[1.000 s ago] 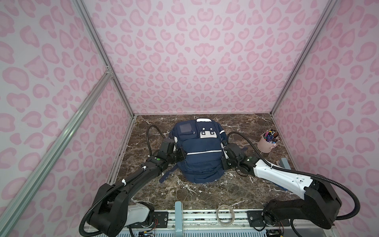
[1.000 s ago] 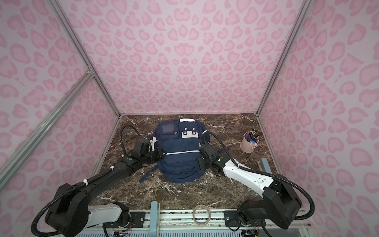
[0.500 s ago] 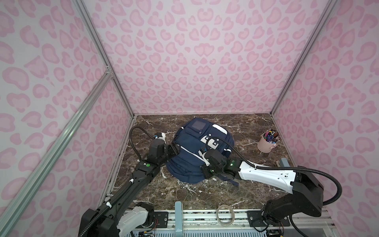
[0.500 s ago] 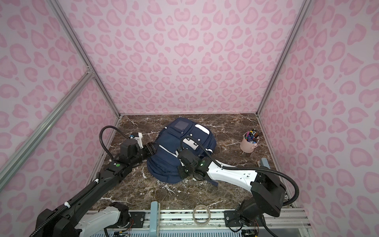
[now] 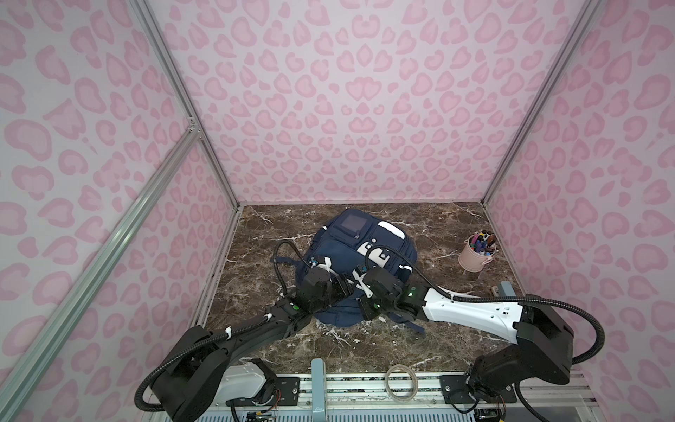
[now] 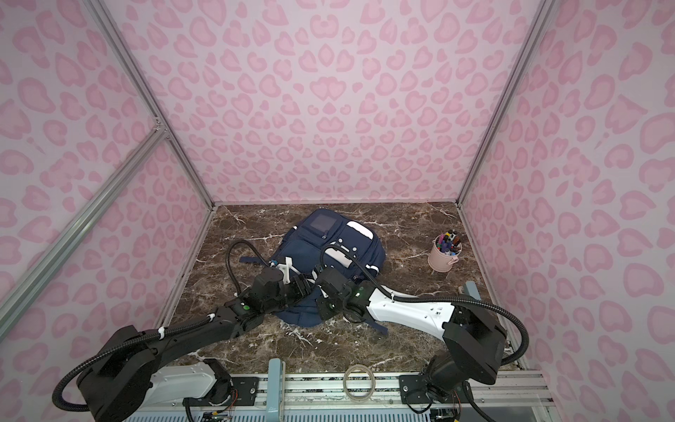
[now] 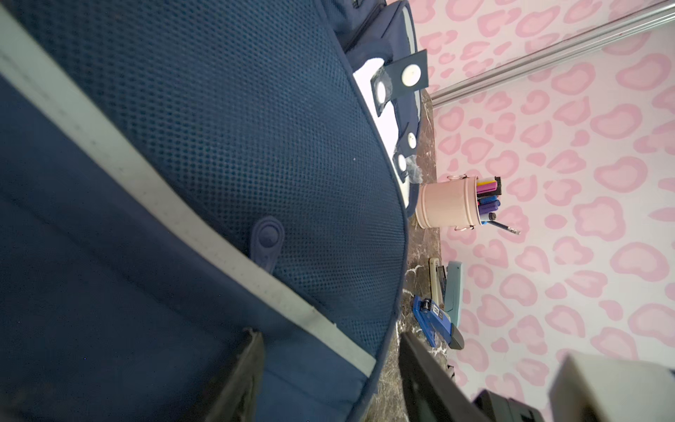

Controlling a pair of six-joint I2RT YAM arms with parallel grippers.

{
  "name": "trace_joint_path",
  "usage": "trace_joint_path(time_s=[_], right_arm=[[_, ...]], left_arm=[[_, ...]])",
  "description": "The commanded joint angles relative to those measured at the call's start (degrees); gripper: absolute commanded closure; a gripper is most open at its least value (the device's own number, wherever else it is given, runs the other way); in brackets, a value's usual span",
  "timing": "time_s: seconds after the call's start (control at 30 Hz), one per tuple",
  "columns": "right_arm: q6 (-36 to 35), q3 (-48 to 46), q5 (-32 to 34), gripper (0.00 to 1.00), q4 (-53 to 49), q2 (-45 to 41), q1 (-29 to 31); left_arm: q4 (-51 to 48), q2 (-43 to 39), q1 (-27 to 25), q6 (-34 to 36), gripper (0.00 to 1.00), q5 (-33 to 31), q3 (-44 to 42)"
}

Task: Pack the student bag
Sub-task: 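Pull the pocket zipper closed with the right gripper while the left holds the backpack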

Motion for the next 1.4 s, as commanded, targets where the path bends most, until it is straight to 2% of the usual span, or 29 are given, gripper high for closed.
trace_joint_path(time_s=[0.0,0.07,0.1,0.2,0.37,0.43,0.47,0.57,0.67,0.7,0.8,0.87,1.03,1.13,1.2,1.37], right_arm=[[-0.2,0.2,1.4,1.00,2.1,0.1,-0.6],[-0.5,0.5,1.5,1.00,2.1,0.6,-0.7],[-0.7,0.7,1.5,1.00,2.1,0.8,-0.8],[-0.8,0.7,1.5,1.00,2.3,1.3,-0.7],[-1.0,0.5,0.9,1.00,3.2,1.0,-0.1],[-1.8,0.9,-0.1,1.00,3.2,1.0,0.4],[-2.3,1.3,-0.4,1.00,3.0,1.0,0.5],[-2.9,2.0,0.9,1.00,1.7,0.6,0.5],[-3.8,1.7,4.8,1.00,-1.2,-0.1,-0.1],[-4.0,1.1,5.8,1.00,-2.3,-0.5,-0.8],[-4.4,-1.1,9.0,1.00,-5.8,-1.9,-4.9],[-5.1,-3.1,9.1,1.00,-6.5,-3.2,-9.6],[-7.5,-3.6,8.9,1.00,-5.9,-2.4,-19.9],[-7.8,-3.5,8.3,1.00,-4.8,-3.2,-21.1],[-6.8,-2.9,10.1,1.00,-5.4,-3.5,-21.9],[-9.3,-1.4,9.4,1.00,-5.2,-3.2,-23.3]], left_arm=[[-11.4,-6.5,-0.4,-0.4,0.32,-9.2,-0.3],[-15.0,-10.9,-0.3,-2.0,0.15,-10.9,-1.9],[-14.0,-12.1,-0.2,-3.0,0.13,-9.9,-3.3],[-8.0,-12.3,-0.3,-6.1,0.13,-5.9,-6.0],[2.9,-5.9,-0.4,-7.3,0.16,-4.2,-4.9],[3.2,-2.1,-0.4,-5.6,0.20,-4.2,-2.5],[2.3,0.0,-0.4,-4.3,0.27,-4.5,-1.0],[2.2,4.4,0.1,-3.1,0.59,-3.0,0.0],[-0.4,3.4,0.5,-1.4,0.94,-3.7,-0.1],[-1.9,2.4,0.6,-0.9,0.97,-4.0,0.0],[-3.3,-1.6,0.8,-0.2,0.97,-3.8,-1.2],[-3.3,-3.1,0.9,-0.5,0.97,-2.5,-2.0],[-1.1,-2.8,-0.4,-1.9,0.97,-0.7,-4.0],[0.2,-1.9,-1.7,-2.7,0.97,-0.5,-4.6],[-0.1,-1.2,-3.9,-2.9,0.97,-1.7,-3.9],[1.1,1.9,-9.3,-3.9,0.97,-3.1,-1.0]])
